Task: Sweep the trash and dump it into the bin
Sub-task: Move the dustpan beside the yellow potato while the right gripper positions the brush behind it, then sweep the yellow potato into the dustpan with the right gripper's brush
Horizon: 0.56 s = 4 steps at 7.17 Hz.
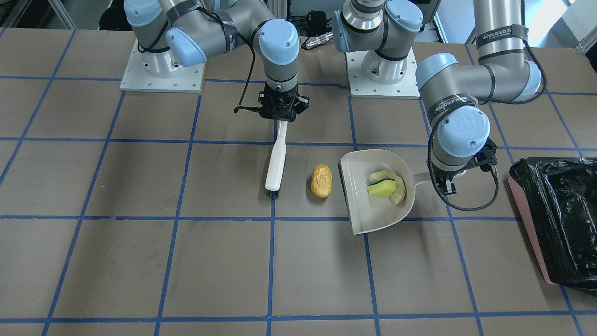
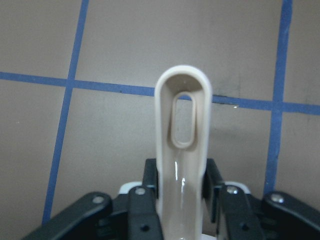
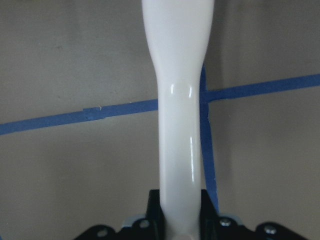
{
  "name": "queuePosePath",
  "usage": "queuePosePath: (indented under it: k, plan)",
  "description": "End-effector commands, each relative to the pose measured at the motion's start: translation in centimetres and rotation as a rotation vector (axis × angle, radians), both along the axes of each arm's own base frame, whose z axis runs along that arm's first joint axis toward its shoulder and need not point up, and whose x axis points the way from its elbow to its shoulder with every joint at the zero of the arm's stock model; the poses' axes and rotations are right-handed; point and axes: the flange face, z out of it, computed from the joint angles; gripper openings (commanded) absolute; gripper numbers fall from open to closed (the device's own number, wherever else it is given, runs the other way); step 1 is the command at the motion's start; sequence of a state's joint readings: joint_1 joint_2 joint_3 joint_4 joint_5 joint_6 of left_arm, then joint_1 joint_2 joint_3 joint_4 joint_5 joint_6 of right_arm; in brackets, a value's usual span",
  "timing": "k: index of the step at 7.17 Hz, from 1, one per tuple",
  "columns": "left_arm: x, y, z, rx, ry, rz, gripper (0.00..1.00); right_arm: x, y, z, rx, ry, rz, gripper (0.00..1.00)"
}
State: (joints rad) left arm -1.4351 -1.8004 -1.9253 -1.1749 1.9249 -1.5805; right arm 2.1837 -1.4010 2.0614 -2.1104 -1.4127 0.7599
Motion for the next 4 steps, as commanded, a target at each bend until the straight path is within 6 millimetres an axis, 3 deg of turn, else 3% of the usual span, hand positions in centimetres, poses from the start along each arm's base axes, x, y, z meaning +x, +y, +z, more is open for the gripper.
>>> queuePosePath:
  k: [1,4]
  plan:
    - [-3.4,0.1,-0.3,-0.013,-0.012,-0.015,0.00,1.9,0.2,-0.7,-0.028,-0.016,-0.016,0.00]
    - [-5.2,0.3,-1.0,-0.014,-0.024,-0.009,0.00,8.1,-0.2,-1.2,-0.039,-0.019,-0.023,0.00]
